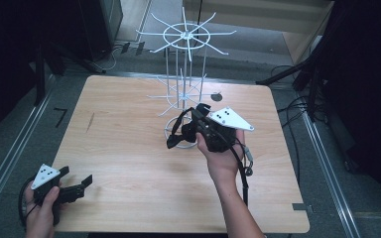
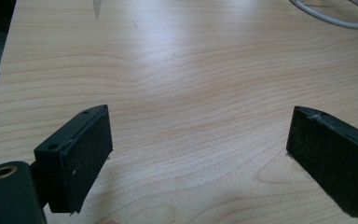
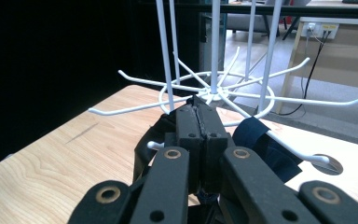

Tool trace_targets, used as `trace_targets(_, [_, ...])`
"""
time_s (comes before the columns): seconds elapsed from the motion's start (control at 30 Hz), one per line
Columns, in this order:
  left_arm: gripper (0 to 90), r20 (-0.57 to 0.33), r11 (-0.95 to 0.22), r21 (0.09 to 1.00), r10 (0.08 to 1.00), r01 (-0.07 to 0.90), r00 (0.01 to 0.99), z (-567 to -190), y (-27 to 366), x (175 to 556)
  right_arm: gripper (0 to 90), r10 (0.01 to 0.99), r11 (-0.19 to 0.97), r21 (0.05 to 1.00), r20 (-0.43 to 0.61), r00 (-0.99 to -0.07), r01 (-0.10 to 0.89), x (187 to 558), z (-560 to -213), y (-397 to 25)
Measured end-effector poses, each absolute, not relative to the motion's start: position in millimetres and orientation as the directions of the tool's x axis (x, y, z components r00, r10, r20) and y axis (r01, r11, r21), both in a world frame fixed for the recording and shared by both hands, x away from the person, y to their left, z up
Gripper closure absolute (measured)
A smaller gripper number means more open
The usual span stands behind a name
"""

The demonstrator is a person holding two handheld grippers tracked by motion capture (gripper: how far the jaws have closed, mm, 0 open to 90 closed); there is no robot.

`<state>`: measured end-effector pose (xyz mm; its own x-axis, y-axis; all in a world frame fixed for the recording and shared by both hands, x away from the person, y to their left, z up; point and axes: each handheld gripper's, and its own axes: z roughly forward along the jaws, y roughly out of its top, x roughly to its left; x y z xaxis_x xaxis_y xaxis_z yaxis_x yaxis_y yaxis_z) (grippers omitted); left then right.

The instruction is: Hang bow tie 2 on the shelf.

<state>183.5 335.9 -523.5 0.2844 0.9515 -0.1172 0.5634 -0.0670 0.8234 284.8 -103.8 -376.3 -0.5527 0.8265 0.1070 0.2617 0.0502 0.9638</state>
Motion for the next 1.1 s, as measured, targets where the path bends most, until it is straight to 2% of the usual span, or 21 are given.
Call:
trace_targets(0.77, [7.4, -0.118, -0.066, 0.823, 0.952, 0.564, 0.284, -523, 336, 183, 90.0, 0.834, 0.037, 0.950, 0.141, -0.534, 0.309, 301, -397, -108])
trace_targets(1.1, [7.4, -0.119, -0.066, 0.823, 0.951, 0.564, 0.285, -524, 336, 184, 84.4, 0.833, 0.046, 0.946, 0.140, -0.535, 0.320, 300, -404, -113])
